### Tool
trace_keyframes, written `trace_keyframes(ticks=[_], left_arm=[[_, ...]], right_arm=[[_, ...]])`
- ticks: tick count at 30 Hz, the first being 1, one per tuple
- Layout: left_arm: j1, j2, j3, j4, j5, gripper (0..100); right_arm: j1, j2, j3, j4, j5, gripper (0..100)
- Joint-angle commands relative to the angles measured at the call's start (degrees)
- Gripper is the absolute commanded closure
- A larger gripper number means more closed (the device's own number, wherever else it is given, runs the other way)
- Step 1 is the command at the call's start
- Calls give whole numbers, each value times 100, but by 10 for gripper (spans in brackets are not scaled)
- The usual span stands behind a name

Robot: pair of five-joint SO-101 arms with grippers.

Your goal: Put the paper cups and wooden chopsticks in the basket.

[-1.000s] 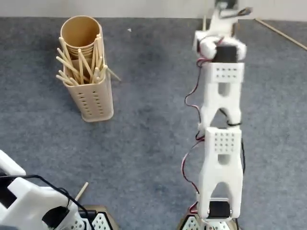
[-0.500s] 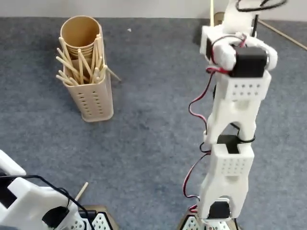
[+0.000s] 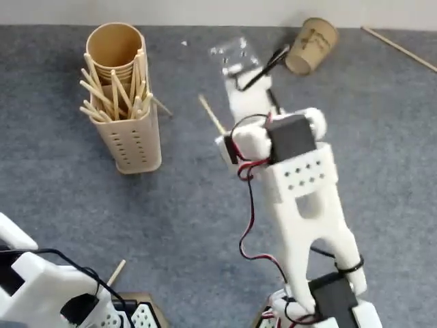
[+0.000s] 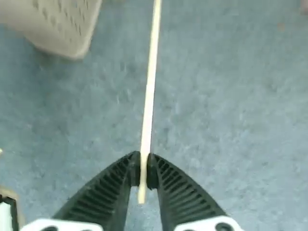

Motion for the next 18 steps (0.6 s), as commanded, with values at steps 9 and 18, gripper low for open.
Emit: trace_keyframes(ticks=[9,18], left_arm=[[75,-171,-57,-53,18,737],[163,-171,-48,-53,18,737]], right_arm=[[13,48,3767,-2229,756,924],[4,66,3793,-3644,844,798]])
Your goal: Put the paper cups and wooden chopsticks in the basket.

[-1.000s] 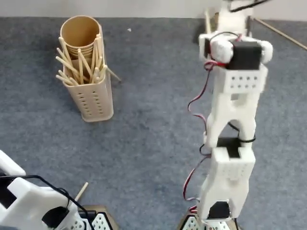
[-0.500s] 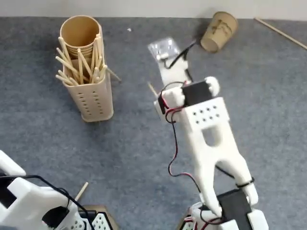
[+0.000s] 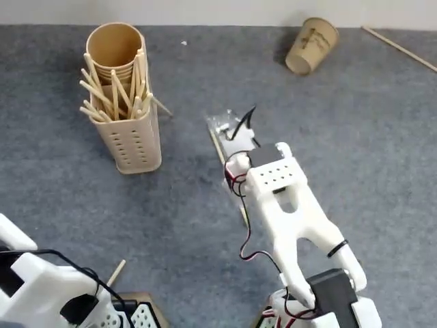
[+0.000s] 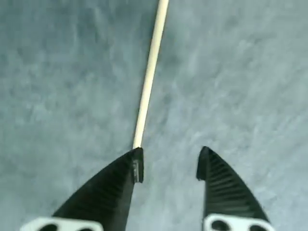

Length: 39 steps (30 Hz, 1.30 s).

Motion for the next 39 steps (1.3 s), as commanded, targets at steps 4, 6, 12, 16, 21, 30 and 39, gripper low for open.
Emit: trace_keyframes(ticks=[4,6,12,16,21,30,39], left_arm=[[154,-171,-40,-53,26,737],[154,-171,-40,-53,26,737],[119,-171,-48,-53,26,737],[110,-171,-48,-53,26,737],[110,-171,-48,-53,26,737],[145,-171,-40,-53,26,738],[101,-171,-40,-53,26,738]], right_arm=[[-66,321,22,-1613,62,798],[-66,769,13,-1895,79,798],[-57,2105,-31,-2193,105,800],[-110,2281,-40,-2202,70,800],[-127,1930,-31,-2193,18,800],[-567,1121,101,-2378,-316,800],[-558,2343,338,-2853,-299,867]])
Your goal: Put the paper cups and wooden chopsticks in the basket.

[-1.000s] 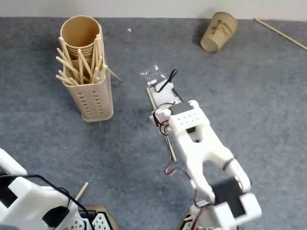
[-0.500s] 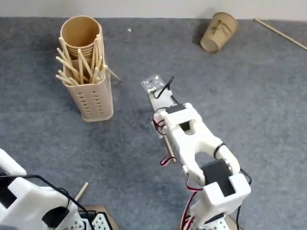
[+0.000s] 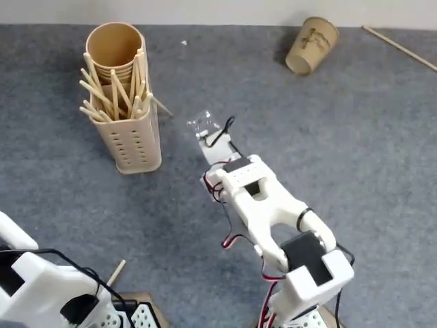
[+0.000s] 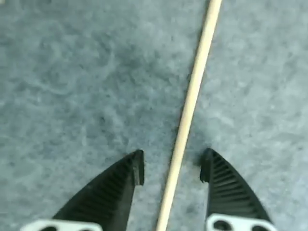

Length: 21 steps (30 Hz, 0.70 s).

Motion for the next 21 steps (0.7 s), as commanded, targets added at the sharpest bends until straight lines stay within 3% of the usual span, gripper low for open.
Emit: trace_keyframes(ticks=[1,3,7,12,17,21], left_arm=[[31,-171,-40,-53,26,738],[22,-171,-40,-53,26,739],[-31,-180,-57,-53,26,738],[-22,-180,-75,-53,26,738],[-22,-180,-75,-53,26,738],[13,-180,-92,-53,26,738]], right_arm=[[-22,277,13,-48,-44,925],[-31,224,4,-48,-53,998],[-31,-321,4,-48,-62,967],[-13,-2290,-4,-259,-26,968],[-13,-4198,-101,-3134,-53,993],[-532,-4382,4,-5156,-35,994]])
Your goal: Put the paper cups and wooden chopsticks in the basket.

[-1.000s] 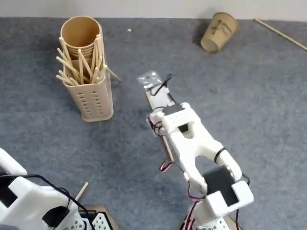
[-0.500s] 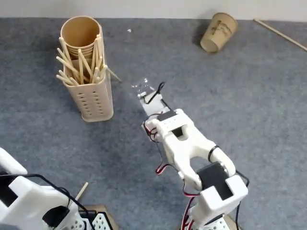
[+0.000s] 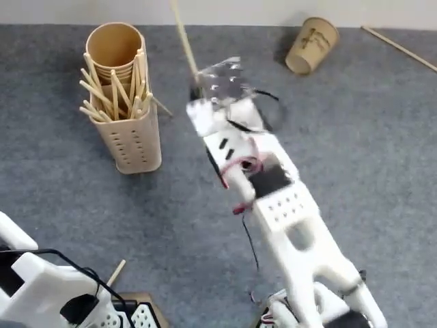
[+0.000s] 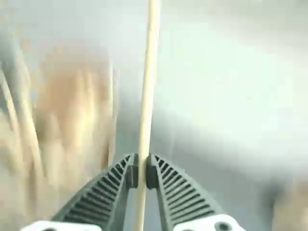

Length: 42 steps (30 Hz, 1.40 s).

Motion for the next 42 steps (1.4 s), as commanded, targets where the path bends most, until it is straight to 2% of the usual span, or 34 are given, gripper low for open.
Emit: trace_keyframes(ticks=[1,5,9,14,17,20,25,27,31,36,38,40,42], left_arm=[[22,-180,-101,-53,26,738],[13,-180,-101,-53,26,738],[-40,-180,-101,-53,26,738],[-40,-180,-101,-88,18,738],[-40,-180,-101,-88,18,738],[-22,-180,-110,-97,18,737],[13,-171,-110,-97,18,737],[13,-171,-110,-97,18,737],[13,-171,-101,-97,18,737],[13,-171,-48,-70,18,737],[13,-171,-48,-62,18,737],[13,-171,-66,-62,18,737],[13,-171,-84,-62,18,737]], right_arm=[[-497,-207,31,-1886,-18,994],[-945,655,-4,-3020,-18,994],[-1015,2026,-936,-4171,-18,994],[-1015,3591,-2044,-4576,-44,994],[-1015,3837,-2132,-4541,-35,989],[-1015,3749,-2000,-3978,-35,960],[-998,3134,-1974,-2853,-185,709],[-963,2782,-1974,-2299,-659,659],[-681,1895,-2237,-910,-1846,660],[40,1429,-2343,2176,-3956,664],[75,1666,-2026,3125,-4475,671],[66,1921,-1622,3292,-4009,694],[-22,2141,-1253,2932,-3086,737]])
